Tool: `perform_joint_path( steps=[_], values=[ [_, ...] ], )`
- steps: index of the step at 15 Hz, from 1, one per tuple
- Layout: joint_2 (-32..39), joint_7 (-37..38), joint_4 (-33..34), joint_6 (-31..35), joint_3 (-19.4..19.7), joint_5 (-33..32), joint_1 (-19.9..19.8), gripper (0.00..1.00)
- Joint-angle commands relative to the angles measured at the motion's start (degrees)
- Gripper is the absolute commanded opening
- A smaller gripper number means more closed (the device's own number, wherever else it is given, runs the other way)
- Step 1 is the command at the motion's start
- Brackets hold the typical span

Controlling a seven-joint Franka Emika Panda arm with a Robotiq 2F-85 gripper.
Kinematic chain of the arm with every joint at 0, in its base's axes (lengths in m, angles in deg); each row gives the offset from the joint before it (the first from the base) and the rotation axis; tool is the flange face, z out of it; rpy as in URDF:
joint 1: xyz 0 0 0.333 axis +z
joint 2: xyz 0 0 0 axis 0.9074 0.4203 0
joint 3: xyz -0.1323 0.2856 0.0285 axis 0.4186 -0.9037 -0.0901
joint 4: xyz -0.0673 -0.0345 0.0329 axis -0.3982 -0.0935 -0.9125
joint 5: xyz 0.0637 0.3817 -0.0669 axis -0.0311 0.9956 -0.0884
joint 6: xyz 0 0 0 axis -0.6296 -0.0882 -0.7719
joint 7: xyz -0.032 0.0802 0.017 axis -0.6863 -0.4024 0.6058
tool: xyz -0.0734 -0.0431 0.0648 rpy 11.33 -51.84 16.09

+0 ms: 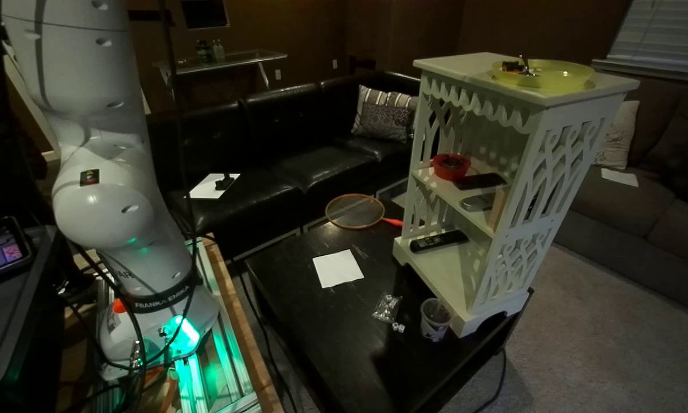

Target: Remove the black object from the yellow plate and put it in the orange bowl on the first shelf

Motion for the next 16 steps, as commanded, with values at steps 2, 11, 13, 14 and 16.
perform_joint_path(
  steps=[2, 11, 13, 14, 16],
  values=[
    [1.92, -2.33, 3.34, -1.72, 1.17, 3.61, -0.22, 1.0],
    [5.38, 7.98, 5.65, 6.59, 2.67, 5.32, -1.76, 1.0],
    [6.54, 14.05, 4.77, 9.58, 3.27, 5.26, -2.05, 1.0],
    [7.59, 15.88, 5.01, 9.03, 3.46, 5.04, -2.05, 1.0],
    [9.53, 17.89, 5.12, 8.46, 3.47, 4.89, -2.09, 1.0]
  ],
)
